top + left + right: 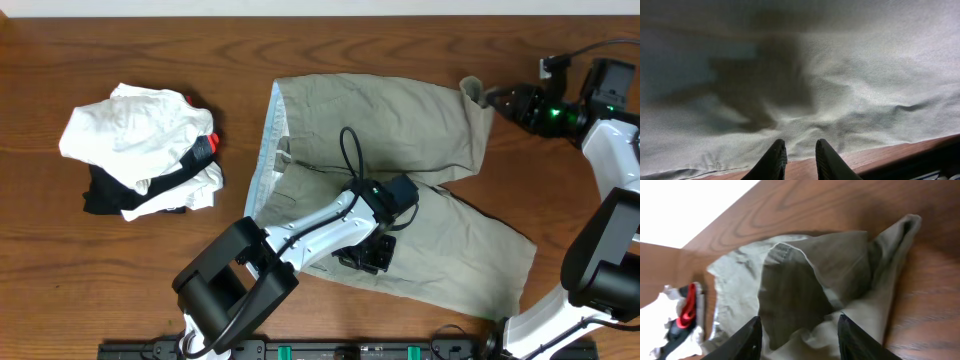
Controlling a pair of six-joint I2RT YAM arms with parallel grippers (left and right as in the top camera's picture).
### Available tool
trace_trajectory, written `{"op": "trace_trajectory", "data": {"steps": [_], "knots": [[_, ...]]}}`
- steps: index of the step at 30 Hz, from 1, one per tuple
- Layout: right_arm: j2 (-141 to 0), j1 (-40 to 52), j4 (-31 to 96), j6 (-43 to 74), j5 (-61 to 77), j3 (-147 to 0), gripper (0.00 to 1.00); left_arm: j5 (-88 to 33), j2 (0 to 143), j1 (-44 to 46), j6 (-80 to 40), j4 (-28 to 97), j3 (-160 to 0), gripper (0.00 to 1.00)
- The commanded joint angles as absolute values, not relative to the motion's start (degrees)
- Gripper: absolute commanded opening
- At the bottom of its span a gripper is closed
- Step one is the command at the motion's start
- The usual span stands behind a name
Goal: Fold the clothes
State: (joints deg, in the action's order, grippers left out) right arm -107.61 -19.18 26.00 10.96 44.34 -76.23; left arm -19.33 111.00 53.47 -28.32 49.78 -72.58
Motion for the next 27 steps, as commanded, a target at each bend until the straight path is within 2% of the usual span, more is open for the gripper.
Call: {"op": "trace_trajectory", "data": {"steps": [1,4,7,11,14,17,18,21,23,27], "knots": [[-107.5,-17.1,26.1,11.4,39.5,-76.8,0.41,-19.4,111.5,53.4,-28.4,49.8,-72.3,0.23],[-107.7,-15.5,25.6,11.4,34.3,-76.8,0.39,-19.4,111.5,53.4,-28.4,49.6,-72.3,0.23],[-107.7,-14.9,24.3,14.8,23.3,-76.8,0.46,-19.5,111.5,53.4,-28.4,49.6,-72.3,0.23],[-107.7,-15.0,23.4,15.4,22.3,-76.8,0.46,-19.4,111.5,53.4,-28.4,49.5,-72.3,0.23],[-108.0,-15.1,21.1,15.4,19.6,-76.8,0.54,-19.4,111.5,53.4,-28.4,49.4,-72.3,0.23],[-108.8,-15.1,17.5,15.4,19.1,-76.8,0.53,-19.4,111.5,53.4,-28.4,49.4,-72.3,0.23],[-109.2,-15.0,16.5,15.4,20.1,-76.8,0.51,-19.4,111.5,53.4,-28.4,49.4,-72.3,0.23],[-110.5,-14.5,15.4,15.4,27.0,-76.8,0.38,-19.4,111.5,53.4,-28.4,49.3,-72.3,0.23],[-111.2,-13.2,15.4,15.3,31.5,-76.8,0.33,-19.4,111.5,53.4,-28.4,48.8,-72.3,0.23],[-111.8,-8.9,16.8,12.4,32.2,-76.8,0.23,-19.4,111.5,53.4,-28.4,48.1,-72.3,0.23]]}}
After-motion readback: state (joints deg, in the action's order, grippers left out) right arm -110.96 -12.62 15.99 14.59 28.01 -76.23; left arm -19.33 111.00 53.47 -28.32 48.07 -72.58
